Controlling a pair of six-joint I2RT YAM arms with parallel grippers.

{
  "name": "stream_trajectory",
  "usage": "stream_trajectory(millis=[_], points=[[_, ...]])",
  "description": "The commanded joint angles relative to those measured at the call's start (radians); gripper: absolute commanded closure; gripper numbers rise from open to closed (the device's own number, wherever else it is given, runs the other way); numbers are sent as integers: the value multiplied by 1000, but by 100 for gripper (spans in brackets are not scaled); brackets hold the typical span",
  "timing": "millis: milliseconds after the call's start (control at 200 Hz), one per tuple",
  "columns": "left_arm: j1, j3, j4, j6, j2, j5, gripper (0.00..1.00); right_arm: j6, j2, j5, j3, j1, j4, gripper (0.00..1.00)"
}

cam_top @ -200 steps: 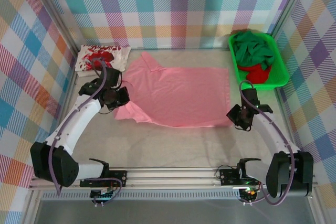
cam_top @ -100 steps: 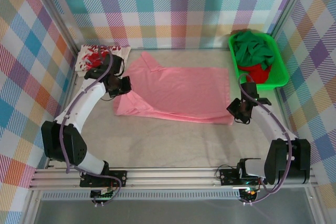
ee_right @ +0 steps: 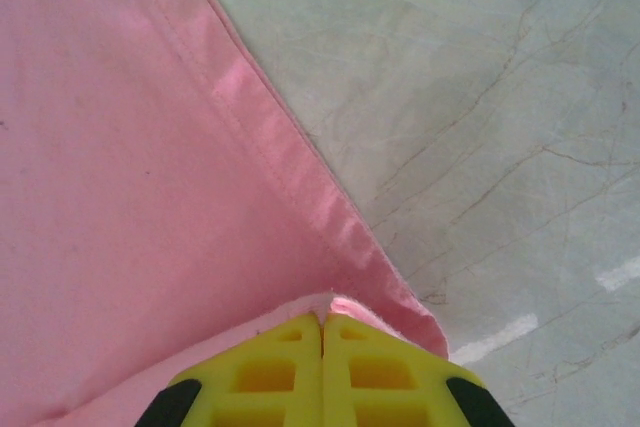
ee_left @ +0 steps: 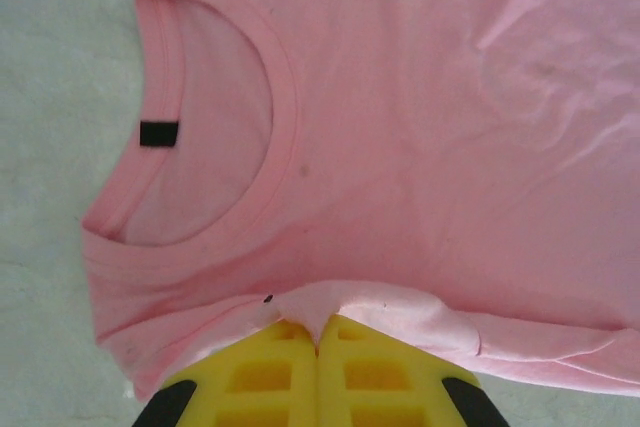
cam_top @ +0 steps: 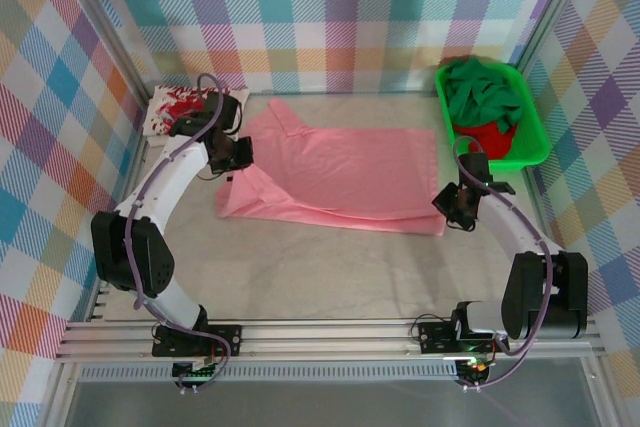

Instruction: Fold and stack the t-shirts

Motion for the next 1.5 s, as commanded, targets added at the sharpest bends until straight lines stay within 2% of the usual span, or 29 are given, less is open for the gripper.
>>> stream_trajectory(millis=[0,560,705,785,800,850,880,955,1005,1100,1240,1340,1420,1495], points=[[16,56,-36,39,27,-20,100,-16,12,8,33,-8,31,100],[19,148,-17,30,155,-88,100,-7,99,-5,64,-11,91,98],[25,189,17,36,196,-90,100,0,140,-13,112,-11,111,93],[30,294,15,45,266,-110,100,0,178,-7,172,-11,117,88],[31,322,10,48,287,-113,94,1,186,-1,186,-11,117,83],[32,432,-14,66,354,-124,61,-8,213,16,238,-12,103,62],[33,506,-33,80,400,-129,49,-16,229,23,277,-15,85,54],[33,689,-109,87,491,-139,43,-32,236,27,332,-23,70,53],[33,732,-121,79,499,-148,40,-48,214,32,350,-23,72,55],[29,613,-60,48,407,-151,39,-113,138,1,329,-7,104,56],[11,190,110,-3,170,-139,42,-208,45,-53,227,61,124,60],[12,-71,211,-53,46,-104,48,-261,52,-109,175,140,143,66],[10,-168,239,-81,20,-30,49,-287,102,-121,165,218,158,67],[0,-187,231,-98,50,28,50,-289,156,-157,164,259,197,67]])
